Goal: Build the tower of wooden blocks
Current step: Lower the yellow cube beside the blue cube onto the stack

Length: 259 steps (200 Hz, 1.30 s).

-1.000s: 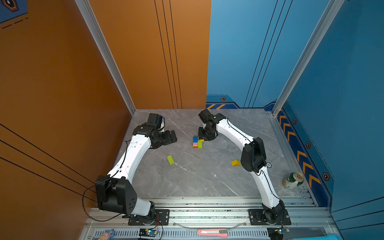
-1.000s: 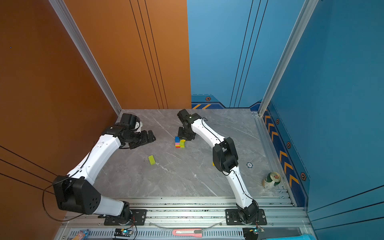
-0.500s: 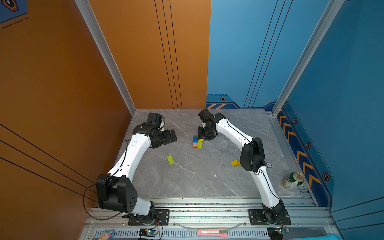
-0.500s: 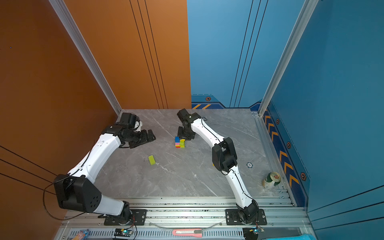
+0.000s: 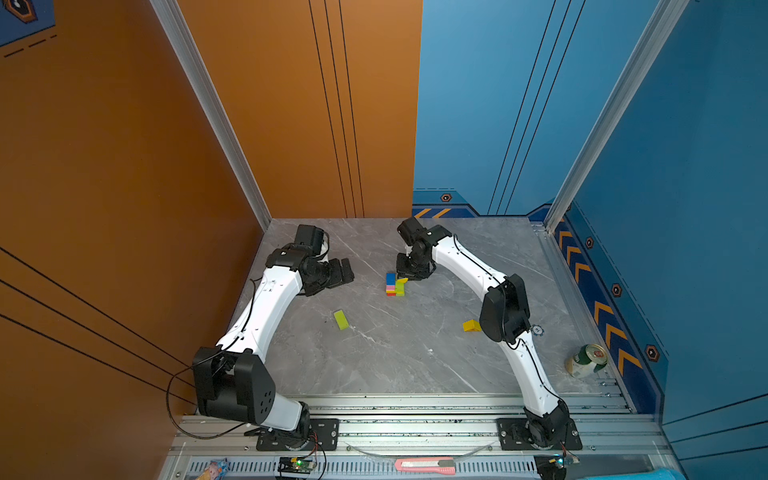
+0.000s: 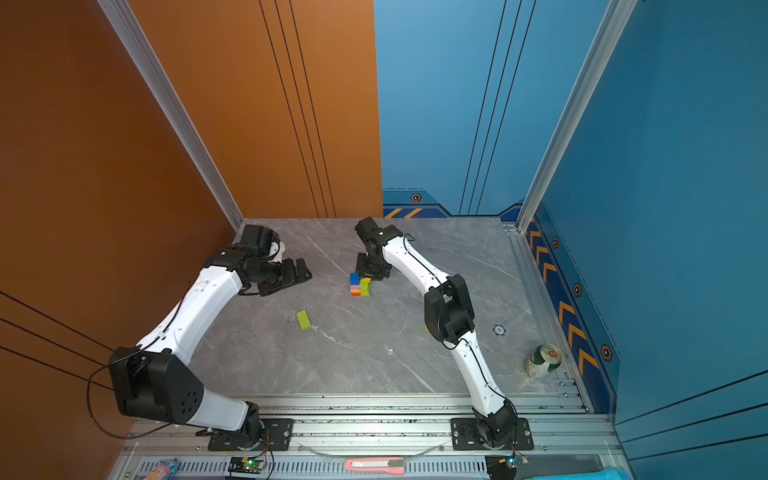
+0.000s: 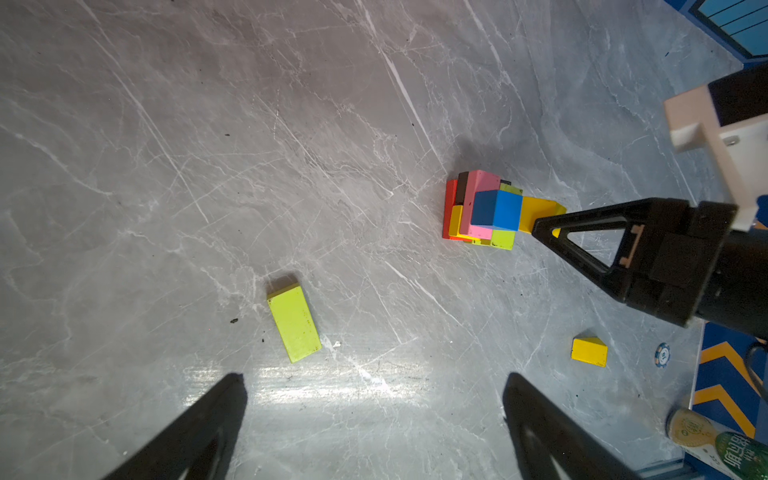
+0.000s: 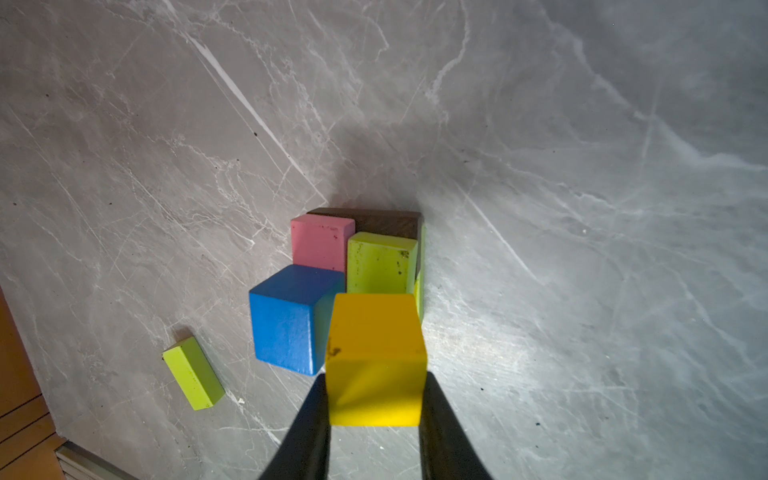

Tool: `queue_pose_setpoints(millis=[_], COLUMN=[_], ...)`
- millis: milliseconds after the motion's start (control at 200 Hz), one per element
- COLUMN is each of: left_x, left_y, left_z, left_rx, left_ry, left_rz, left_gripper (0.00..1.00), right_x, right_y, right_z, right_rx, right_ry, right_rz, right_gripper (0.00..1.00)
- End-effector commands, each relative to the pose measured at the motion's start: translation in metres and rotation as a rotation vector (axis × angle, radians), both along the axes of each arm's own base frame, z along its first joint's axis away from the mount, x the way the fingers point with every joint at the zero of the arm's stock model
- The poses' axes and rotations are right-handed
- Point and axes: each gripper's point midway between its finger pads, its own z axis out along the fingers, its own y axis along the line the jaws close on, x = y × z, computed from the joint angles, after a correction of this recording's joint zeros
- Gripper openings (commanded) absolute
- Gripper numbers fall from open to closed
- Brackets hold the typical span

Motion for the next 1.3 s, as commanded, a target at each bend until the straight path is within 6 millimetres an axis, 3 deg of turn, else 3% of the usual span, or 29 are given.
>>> queue_pose_setpoints(millis=[0, 1291], left_x=[0.0055, 0.0055], left_y=[0.0004, 0.0074], left_z=[0.0056, 0.0021], left_rx=[-0.010, 0.005], left_ry=[-0.014, -0.008], left_rz=[-0.007, 0.015], left_gripper=[0.98, 0.98], right_x=[-0.0011, 0.0026], right_y=[-0.0026, -0.0026], right_z=[-0.0068, -0.0113], right_rx=[-0.011, -0.003], right_ry=[0.028, 0.040], right_rz=[0.011, 0.004], right_gripper=[0.29, 0.36])
